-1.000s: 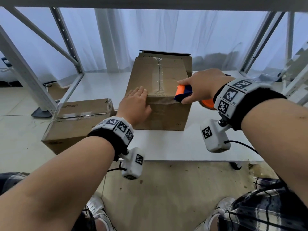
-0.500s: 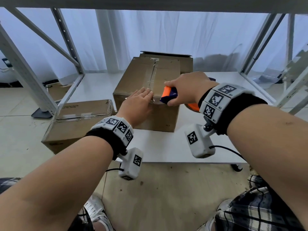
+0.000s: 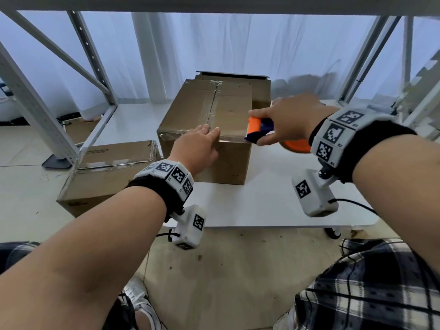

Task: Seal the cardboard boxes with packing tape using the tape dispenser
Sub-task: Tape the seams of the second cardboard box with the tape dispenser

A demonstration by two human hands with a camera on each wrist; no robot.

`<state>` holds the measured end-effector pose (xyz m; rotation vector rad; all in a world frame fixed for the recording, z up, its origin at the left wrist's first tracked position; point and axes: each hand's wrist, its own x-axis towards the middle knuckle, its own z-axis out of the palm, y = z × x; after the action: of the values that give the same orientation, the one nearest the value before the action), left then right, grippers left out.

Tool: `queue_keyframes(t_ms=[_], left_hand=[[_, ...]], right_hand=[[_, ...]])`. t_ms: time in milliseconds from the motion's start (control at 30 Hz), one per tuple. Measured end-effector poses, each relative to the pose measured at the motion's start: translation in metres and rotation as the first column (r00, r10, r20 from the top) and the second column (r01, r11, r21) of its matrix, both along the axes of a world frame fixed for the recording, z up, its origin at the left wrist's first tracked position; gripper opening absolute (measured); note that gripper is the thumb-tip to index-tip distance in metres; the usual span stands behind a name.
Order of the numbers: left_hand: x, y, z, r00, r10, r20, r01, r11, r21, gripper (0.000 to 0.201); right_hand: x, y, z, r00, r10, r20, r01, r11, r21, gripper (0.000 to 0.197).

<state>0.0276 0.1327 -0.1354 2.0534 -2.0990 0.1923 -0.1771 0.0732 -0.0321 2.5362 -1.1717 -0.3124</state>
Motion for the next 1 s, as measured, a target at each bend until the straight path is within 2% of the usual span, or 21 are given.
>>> queue_keyframes(t_ms=[200, 367, 500, 567, 700, 800, 1000], left_hand=[[0.01, 0.004, -0.007, 1.0, -0.016, 0.013, 0.016, 1.0, 0.0, 0.062], [0.037, 0.016, -0.009, 0.988, 0.15, -0.04, -0.15, 0.989, -0.005, 0.064], [0.03, 0.013, -0.006, 0.974, 0.214, -0.071, -0.214, 0.977, 0.009, 0.066], [0.019, 0.008, -0.004, 0.979, 0.188, -0.085, -0.187, 0.982, 0.01, 0.067], [-0.012, -0.001, -0.004, 0.999, -0.005, -0.046, 0.005, 1.0, -0.009, 0.064], [-0.027, -0.008, -0.006, 0.994, -0.092, -0.056, 0.091, 0.996, -0.024, 0.062], [-0.015, -0.011, 0.0, 0.996, -0.071, 0.05, 0.069, 0.997, 0.03, 0.062]], right_hand=[[0.006, -0.004, -0.013, 1.0, -0.024, -0.017, 0.024, 1.0, 0.008, 0.067], [0.013, -0.004, -0.013, 0.998, -0.022, -0.051, 0.022, 1.0, -0.003, 0.061], [0.014, -0.004, -0.013, 0.997, -0.032, -0.063, 0.032, 0.999, -0.011, 0.064], [0.012, -0.005, -0.015, 0.998, -0.036, -0.056, 0.036, 0.999, -0.003, 0.063], [0.009, -0.005, -0.016, 0.999, -0.032, -0.031, 0.032, 0.999, -0.005, 0.064], [0.007, -0.008, -0.018, 1.0, -0.012, -0.006, 0.011, 0.999, -0.031, 0.068], [0.015, -0.018, -0.023, 0.999, 0.01, 0.043, -0.008, 0.999, -0.041, 0.072]])
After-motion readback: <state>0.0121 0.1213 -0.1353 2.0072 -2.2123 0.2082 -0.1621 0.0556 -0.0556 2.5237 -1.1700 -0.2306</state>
